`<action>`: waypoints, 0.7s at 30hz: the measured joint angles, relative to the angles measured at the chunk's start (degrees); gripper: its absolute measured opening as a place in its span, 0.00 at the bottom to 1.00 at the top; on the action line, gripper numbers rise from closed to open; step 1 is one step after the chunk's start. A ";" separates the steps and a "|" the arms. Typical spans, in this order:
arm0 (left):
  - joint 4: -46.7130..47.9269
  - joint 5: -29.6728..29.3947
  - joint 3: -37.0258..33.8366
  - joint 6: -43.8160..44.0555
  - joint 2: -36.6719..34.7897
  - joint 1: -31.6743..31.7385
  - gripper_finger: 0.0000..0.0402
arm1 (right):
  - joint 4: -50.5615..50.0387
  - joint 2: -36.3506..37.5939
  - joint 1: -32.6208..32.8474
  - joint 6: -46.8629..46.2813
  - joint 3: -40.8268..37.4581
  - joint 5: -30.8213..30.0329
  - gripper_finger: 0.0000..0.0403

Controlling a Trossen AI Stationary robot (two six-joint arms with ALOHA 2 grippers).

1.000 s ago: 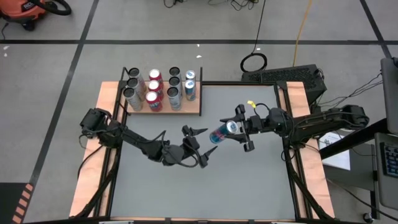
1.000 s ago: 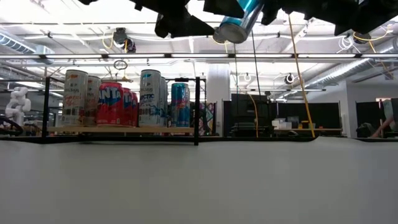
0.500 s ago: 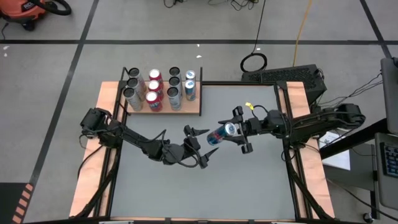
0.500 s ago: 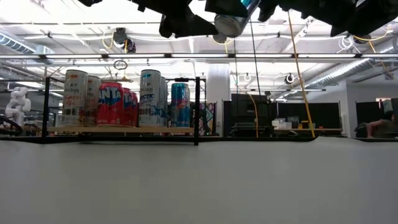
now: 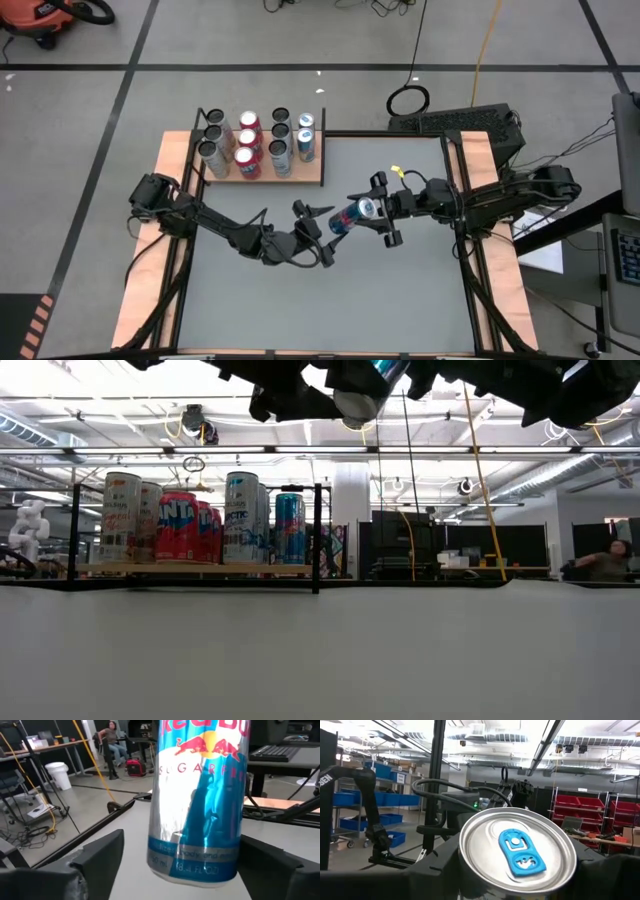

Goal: Place canned beverage on shelf
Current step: Put the blue soda can on the shelf aligned with the other blue soda can

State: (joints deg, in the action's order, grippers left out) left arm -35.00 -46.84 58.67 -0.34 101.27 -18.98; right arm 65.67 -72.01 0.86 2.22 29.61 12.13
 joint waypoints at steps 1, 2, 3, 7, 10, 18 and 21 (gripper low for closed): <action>0.00 -0.04 0.00 0.00 0.00 0.00 0.85 | 0.00 0.00 0.00 -0.02 0.00 -0.01 0.47; 0.02 -0.06 -0.01 -0.02 0.00 0.00 0.83 | 0.00 0.00 0.00 -0.02 0.00 -0.02 0.47; 0.01 -0.08 -0.01 -0.02 0.00 0.00 0.81 | 0.00 0.00 -0.02 -0.02 0.00 -0.06 0.47; 0.07 -0.06 -0.02 -0.02 0.00 -0.02 0.72 | 0.00 0.00 -0.02 0.00 0.00 -0.11 0.47; 0.35 -0.03 -0.02 -0.02 0.00 -0.02 0.66 | -0.04 0.00 -0.04 0.02 0.00 -0.19 0.47; 1.44 -0.11 -0.02 0.36 -0.02 -0.25 0.60 | -1.04 0.00 -0.04 -3.68 0.00 -0.85 0.50; 1.91 -0.69 -0.05 -0.18 -0.02 -0.42 0.60 | -1.38 0.04 0.02 -6.95 0.02 -3.08 0.55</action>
State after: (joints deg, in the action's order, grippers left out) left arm -33.09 -47.53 58.62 -0.52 101.25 -19.40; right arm 64.29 -71.96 0.89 -4.74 29.63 9.05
